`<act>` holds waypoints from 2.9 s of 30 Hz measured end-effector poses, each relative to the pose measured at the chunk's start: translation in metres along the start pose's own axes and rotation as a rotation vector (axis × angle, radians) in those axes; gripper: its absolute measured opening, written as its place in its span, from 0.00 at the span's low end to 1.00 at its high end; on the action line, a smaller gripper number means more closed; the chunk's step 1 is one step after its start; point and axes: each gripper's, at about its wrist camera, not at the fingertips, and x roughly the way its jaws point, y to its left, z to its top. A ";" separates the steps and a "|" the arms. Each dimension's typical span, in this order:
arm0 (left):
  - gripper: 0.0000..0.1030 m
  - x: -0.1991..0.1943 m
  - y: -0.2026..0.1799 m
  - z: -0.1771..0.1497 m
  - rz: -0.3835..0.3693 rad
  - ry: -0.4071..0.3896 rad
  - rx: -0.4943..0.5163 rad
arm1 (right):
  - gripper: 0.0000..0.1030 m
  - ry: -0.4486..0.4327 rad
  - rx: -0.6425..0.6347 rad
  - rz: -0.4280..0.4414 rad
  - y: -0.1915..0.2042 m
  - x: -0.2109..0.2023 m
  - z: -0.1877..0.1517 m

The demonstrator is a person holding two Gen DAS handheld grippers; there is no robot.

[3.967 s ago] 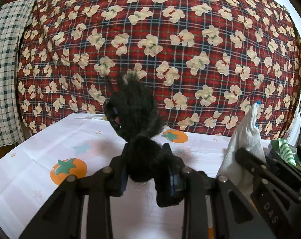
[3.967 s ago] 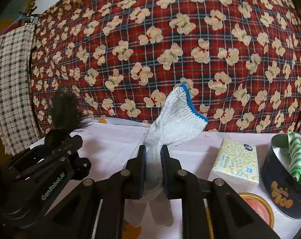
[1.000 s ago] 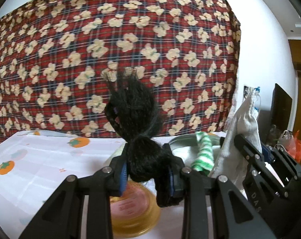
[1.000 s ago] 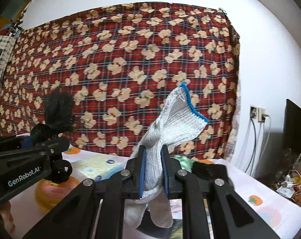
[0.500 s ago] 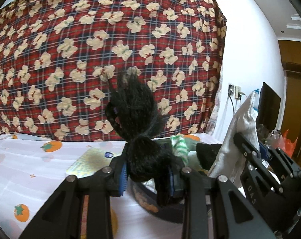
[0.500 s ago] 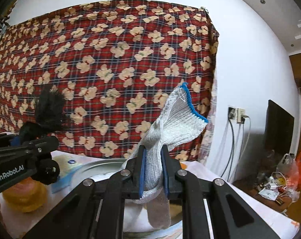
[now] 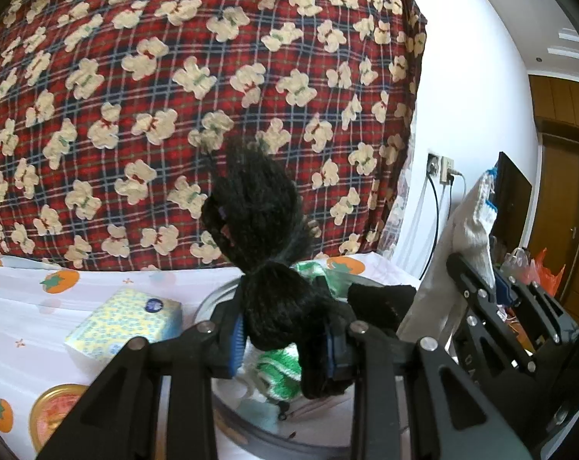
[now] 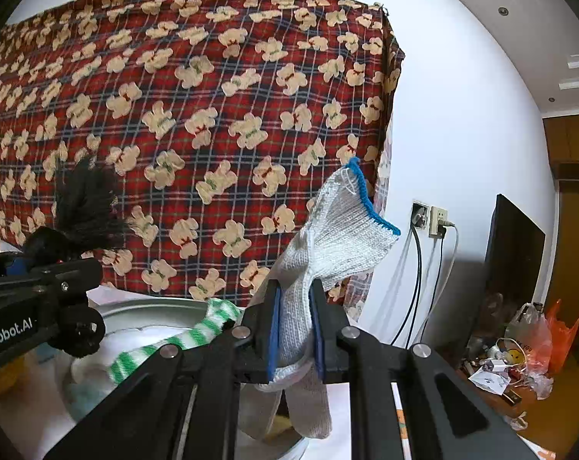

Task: Organize soft objects
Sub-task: 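Carry the black keychain and white glove with both grippers over the tin, then open the left gripper to drop the keychain while the right drops the glove into the tin, then lift both open grippers up from the tin and hold still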

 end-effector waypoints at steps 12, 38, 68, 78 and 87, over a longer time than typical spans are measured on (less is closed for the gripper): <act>0.29 0.042 -0.011 -0.007 -0.009 0.086 -0.016 | 0.16 0.087 -0.068 -0.020 0.002 0.034 -0.008; 0.29 0.089 0.002 -0.022 0.067 0.267 -0.037 | 0.16 0.309 -0.142 0.162 0.021 0.089 -0.021; 1.00 0.037 0.012 -0.017 0.224 0.075 0.032 | 0.88 0.113 0.188 0.166 -0.019 0.041 -0.009; 1.00 0.020 0.023 -0.023 0.238 0.049 0.013 | 0.88 0.048 0.200 0.102 -0.017 0.017 -0.006; 1.00 0.000 0.020 -0.030 0.238 0.010 0.073 | 0.88 0.014 0.285 0.074 -0.023 -0.010 -0.006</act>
